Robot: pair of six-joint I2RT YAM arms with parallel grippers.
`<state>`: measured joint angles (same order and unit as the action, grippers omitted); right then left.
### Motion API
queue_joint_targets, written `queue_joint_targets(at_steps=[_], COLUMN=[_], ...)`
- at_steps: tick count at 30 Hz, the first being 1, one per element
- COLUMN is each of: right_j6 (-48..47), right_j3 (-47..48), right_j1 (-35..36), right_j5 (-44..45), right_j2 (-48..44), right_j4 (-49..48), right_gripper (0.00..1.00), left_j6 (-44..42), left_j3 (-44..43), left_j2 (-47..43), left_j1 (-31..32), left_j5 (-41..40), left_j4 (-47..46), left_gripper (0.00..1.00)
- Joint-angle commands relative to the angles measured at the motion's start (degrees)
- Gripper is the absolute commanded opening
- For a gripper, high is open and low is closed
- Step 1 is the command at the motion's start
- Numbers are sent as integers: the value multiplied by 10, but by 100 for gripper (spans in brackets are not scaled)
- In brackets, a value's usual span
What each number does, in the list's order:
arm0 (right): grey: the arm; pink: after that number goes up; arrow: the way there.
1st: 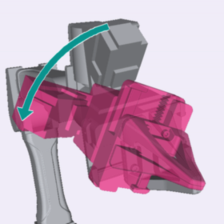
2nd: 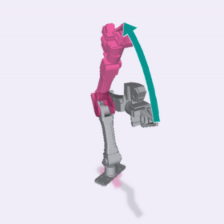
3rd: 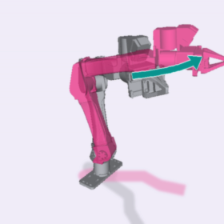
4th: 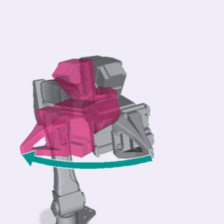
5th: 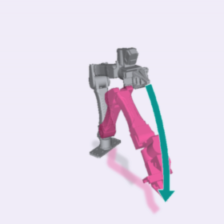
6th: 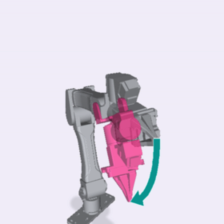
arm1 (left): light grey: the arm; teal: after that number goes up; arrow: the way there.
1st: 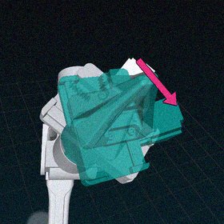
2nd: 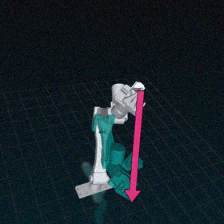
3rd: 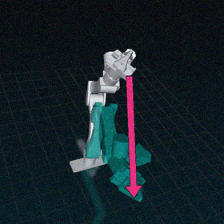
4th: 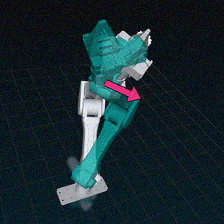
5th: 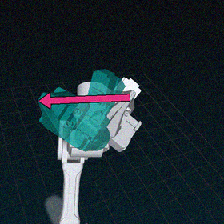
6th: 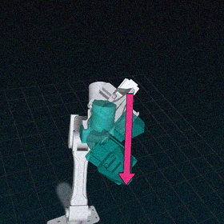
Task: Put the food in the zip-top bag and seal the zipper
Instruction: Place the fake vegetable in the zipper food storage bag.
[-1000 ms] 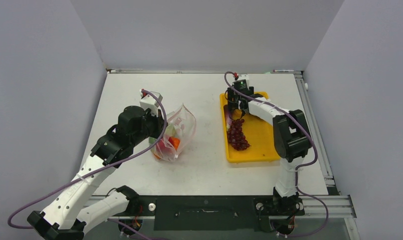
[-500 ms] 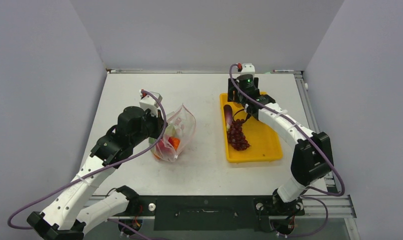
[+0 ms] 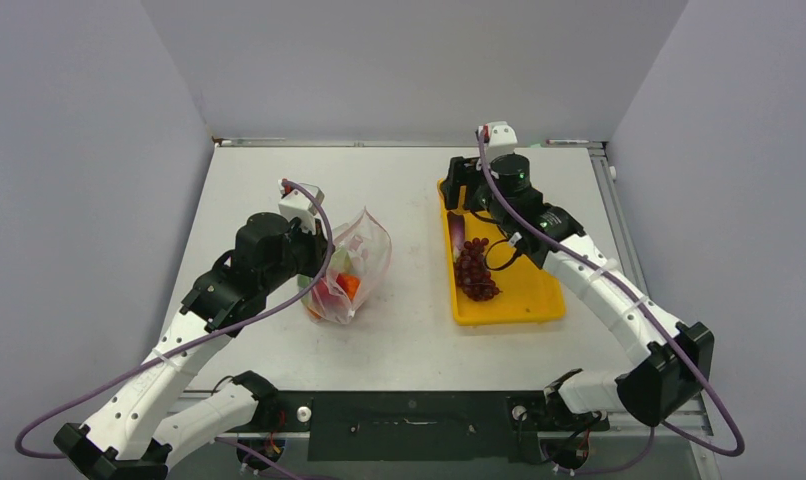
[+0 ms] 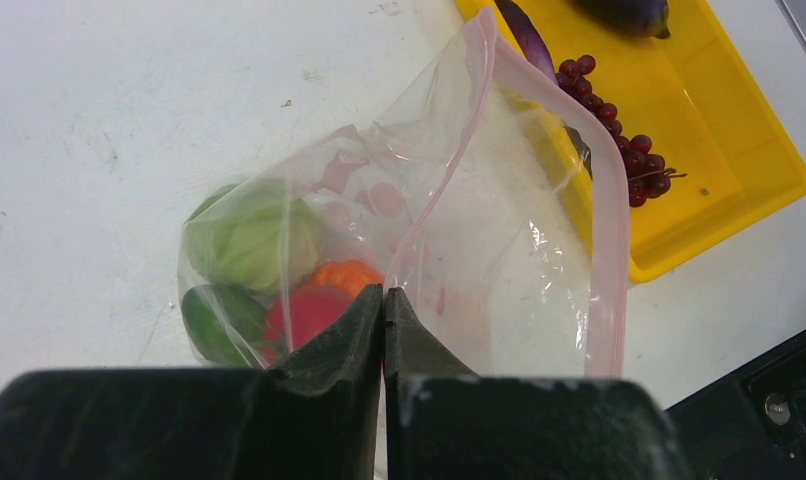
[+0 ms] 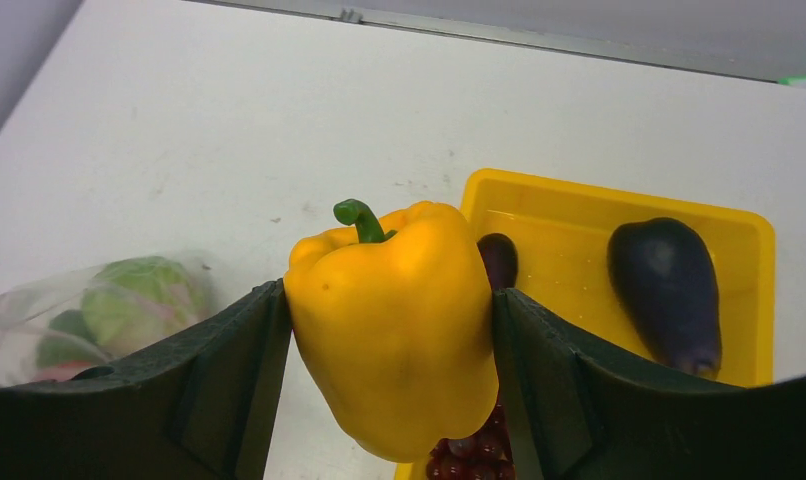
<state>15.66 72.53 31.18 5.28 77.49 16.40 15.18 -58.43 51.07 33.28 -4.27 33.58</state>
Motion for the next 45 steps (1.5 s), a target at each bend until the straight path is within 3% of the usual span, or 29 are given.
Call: queue_joint_targets(at_steps=[1, 14, 21, 33, 45], right_j6=[24, 91, 127, 94, 74], right_j3=[-13, -53, -60, -22, -30], right_j1=[6, 31, 64, 171, 205], right_j5=[-99, -301, -349, -289, -221], right_j2=[-55, -109, -103, -45, 6], right_j4=[-28, -124, -186, -174, -146], right_gripper=[26, 26, 27, 29, 31], left_j6=[-3, -3, -2, -2, -2], left_j3=[-2, -2, -3, -2, -1], left_j2=[-7, -8, -9, -10, -11], left_j1=[-3, -3, -3, -3, -3], left_j5=[-10, -15, -14, -12, -11], left_j4=[-20, -20, -20, -21, -22], left_gripper=[0, 0, 0, 0, 0])
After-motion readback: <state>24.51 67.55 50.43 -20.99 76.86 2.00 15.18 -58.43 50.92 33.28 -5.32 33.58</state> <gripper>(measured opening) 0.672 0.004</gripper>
